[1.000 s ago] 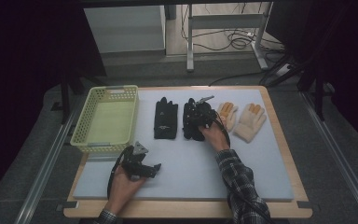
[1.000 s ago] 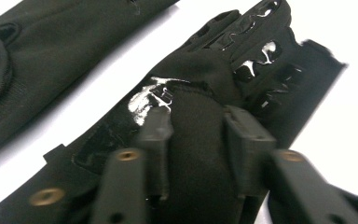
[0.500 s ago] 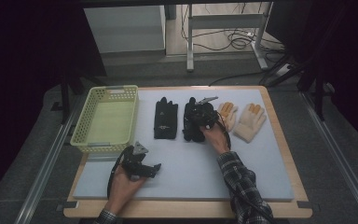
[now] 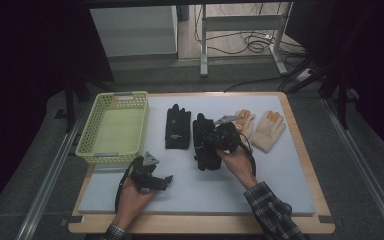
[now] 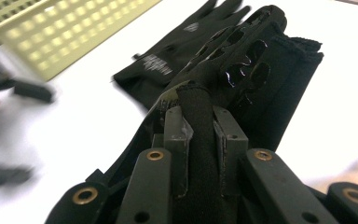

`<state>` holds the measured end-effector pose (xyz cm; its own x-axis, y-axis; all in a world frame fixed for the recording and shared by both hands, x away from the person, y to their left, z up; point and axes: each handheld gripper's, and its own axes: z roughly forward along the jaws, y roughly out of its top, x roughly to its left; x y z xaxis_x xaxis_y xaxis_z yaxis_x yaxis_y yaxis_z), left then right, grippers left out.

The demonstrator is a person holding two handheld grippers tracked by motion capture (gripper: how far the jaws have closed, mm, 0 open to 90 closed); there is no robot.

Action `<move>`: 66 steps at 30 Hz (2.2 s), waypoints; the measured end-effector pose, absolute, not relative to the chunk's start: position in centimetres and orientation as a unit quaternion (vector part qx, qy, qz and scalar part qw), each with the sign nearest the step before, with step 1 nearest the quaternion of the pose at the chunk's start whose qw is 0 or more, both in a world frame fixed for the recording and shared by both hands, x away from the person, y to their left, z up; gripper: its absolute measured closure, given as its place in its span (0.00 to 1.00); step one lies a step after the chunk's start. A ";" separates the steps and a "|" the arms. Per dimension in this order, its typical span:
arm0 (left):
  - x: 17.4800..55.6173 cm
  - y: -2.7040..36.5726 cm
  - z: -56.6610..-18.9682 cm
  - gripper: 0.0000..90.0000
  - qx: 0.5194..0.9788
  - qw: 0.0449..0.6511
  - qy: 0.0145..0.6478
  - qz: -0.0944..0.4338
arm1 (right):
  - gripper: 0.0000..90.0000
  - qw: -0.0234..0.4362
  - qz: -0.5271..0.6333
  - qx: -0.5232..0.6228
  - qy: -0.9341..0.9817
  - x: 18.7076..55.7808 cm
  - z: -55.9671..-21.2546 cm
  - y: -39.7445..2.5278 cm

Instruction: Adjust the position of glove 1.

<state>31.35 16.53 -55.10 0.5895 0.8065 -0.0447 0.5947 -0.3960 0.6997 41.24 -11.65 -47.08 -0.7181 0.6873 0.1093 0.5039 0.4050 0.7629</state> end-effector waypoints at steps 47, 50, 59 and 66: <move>31.3 16.5 -55.1 0.04 0.820 0.347 0.428 0.153 | 0.84 0.112 0.375 0.320 0.863 31.2 -52.4 -17.0; 31.3 16.5 -55.1 0.04 0.820 0.347 0.428 0.152 | 0.82 0.116 0.382 0.325 0.858 31.8 -51.8 -17.3; 31.3 16.5 -55.1 0.04 0.820 0.347 0.428 0.152 | 0.75 0.118 0.396 0.329 0.849 34.5 -50.5 -16.7; 31.3 16.5 -55.1 0.04 0.821 0.347 0.428 0.152 | 0.72 0.116 0.402 0.325 0.848 37.8 -49.5 -14.5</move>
<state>31.32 16.51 -55.10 0.5875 0.8078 -0.0472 0.5964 -0.3928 0.7000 37.82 -14.53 -49.53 -0.7624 0.6439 0.0640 0.4577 0.4668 0.7567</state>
